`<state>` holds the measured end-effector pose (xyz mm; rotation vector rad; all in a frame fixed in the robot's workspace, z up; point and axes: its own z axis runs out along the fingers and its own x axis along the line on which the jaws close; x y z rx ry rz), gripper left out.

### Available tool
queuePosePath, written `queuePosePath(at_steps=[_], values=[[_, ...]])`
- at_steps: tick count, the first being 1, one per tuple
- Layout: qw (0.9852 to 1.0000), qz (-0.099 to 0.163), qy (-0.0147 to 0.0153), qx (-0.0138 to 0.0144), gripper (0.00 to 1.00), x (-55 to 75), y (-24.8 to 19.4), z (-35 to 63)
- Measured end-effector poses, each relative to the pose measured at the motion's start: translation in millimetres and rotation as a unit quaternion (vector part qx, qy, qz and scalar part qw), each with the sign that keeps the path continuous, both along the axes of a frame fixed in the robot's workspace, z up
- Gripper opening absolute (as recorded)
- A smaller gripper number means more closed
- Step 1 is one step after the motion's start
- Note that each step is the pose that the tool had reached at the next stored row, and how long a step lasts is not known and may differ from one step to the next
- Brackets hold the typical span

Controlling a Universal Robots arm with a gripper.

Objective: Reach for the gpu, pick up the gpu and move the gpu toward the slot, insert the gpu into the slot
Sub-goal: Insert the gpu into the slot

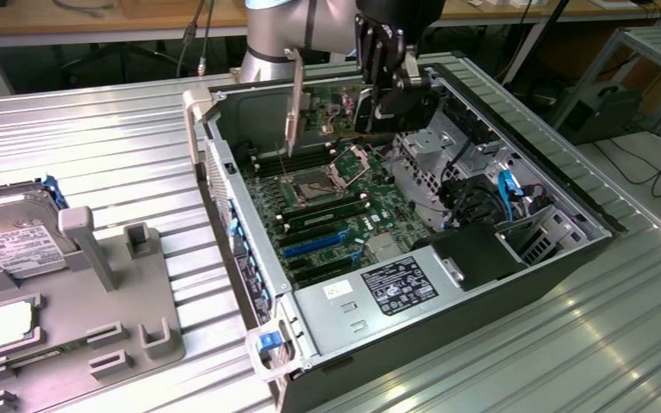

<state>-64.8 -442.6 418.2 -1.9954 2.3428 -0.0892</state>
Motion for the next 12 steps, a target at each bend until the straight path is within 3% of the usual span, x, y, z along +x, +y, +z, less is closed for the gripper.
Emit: queuePosePath(at_steps=[4,11,12], values=[[0.9998,0.018,0.0,0.0,0.29,0.0,0.0,0.0],[0.9998,0.019,0.0,0.0,0.29,0.0,0.0,0.0],[0.9998,0.019,-0.0013,-0.001,0.29,0.0,1.7,-0.1]])
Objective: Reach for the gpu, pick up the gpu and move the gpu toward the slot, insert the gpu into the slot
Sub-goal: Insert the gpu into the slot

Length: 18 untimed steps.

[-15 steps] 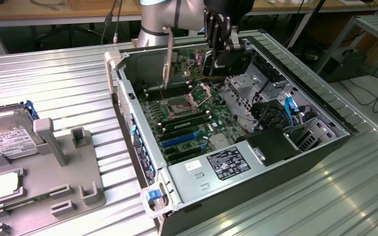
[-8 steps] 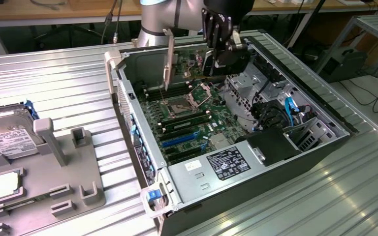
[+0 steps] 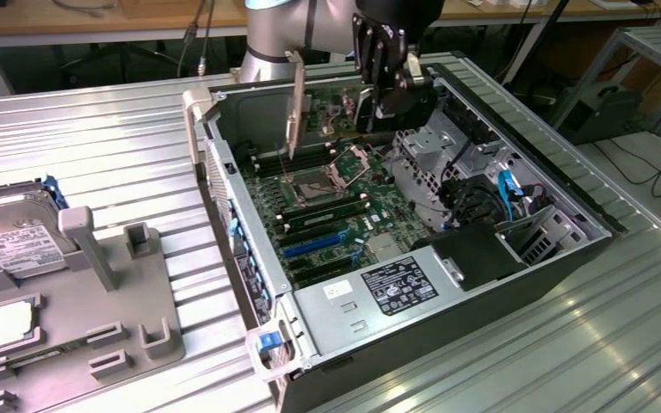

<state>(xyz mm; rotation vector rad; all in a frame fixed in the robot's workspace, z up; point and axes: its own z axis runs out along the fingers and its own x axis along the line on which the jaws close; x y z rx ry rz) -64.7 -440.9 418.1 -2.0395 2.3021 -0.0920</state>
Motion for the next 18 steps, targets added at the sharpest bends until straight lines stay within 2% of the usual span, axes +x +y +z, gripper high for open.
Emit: queuePosePath(at_steps=[8,13,18], values=[[1.0,0.0,-0.0003,-0.0002,0.29,0.1,0.3,0.0],[1.0,0.002,-0.0002,0.0011,0.29,1.3,0.4,-0.6],[0.9996,0.027,-0.0002,0.0012,0.29,1.7,0.3,-1.4]])
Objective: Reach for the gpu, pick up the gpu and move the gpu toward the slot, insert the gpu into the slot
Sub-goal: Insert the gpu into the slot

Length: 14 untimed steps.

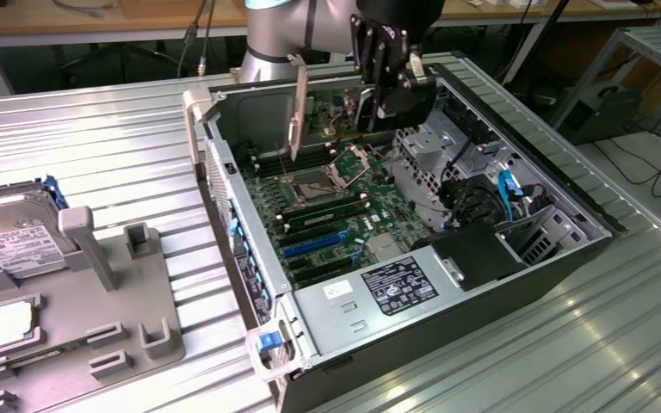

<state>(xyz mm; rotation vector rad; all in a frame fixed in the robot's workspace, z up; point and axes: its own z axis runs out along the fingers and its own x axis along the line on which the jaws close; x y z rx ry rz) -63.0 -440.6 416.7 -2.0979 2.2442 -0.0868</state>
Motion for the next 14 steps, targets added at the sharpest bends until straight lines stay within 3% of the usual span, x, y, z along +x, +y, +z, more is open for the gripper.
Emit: queuePosePath(at_steps=[4,8,14], values=[[1.0,0.004,0.0004,0.0008,0.29,0.0,0.1,-1.2],[1.0,0.006,0.0047,0.0008,0.29,-0.2,0.9,-3.8],[0.9999,0.01,0.0047,0.0008,0.29,-0.1,0.9,-7.8]])
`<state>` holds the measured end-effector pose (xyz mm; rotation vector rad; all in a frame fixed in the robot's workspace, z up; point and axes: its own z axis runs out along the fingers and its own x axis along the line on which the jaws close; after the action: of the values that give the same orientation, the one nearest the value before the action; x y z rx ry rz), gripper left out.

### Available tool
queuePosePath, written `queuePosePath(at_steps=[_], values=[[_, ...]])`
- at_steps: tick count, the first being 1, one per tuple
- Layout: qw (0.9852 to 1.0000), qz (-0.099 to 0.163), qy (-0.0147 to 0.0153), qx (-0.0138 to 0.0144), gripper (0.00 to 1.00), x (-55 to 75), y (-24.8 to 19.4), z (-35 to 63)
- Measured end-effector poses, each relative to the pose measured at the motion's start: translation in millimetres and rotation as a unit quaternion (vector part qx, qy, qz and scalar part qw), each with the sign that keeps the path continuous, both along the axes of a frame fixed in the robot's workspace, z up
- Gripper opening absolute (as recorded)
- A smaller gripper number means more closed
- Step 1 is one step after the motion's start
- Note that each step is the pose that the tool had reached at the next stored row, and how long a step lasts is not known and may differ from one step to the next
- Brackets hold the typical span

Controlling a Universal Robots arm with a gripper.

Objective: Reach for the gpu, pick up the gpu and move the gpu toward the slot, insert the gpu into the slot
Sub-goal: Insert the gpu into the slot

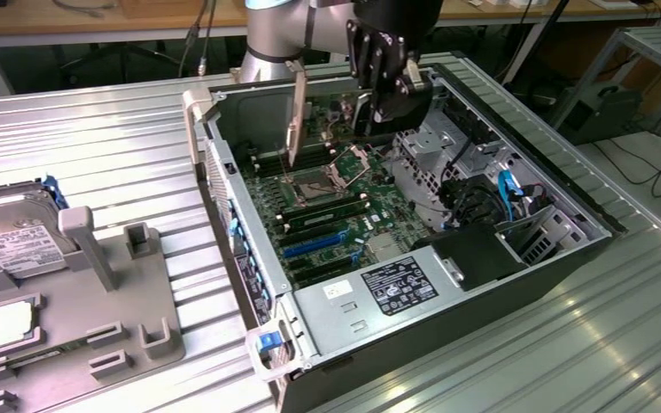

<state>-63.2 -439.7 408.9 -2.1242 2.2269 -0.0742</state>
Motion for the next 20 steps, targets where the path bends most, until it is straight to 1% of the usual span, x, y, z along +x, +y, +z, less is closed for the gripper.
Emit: queuePosePath(at_steps=[3,4,5,6,7,9,10,14,20], values=[[1.0,0.0,0.0,0.0,0.29,-1.2,0.1,-6.4],[1.0,0.0,0.0,-0.0003,0.29,-1.7,0.2,-7.7],[1.0,0.001,-0.0006,-0.0009,0.29,-2.1,0.2,-8.2],[1.0,0.001,-0.002,-0.0013,0.29,-2.4,0.2,-8.8],[1.0,0.001,-0.0043,-0.0014,0.29,-2.7,0.1,-9.4],[0.9999,0.001,-0.011,-0.0014,0.29,-3.2,0.2,-10.4],[0.9999,0.001,-0.0124,-0.0014,0.29,-3.1,0.2,-11.4],[0.9999,0.001,-0.0125,-0.0012,0.29,-4.7,0.2,-18.0],[0.9999,0.001,-0.0125,-0.0011,0.29,-12.3,0.2,-27.0]])
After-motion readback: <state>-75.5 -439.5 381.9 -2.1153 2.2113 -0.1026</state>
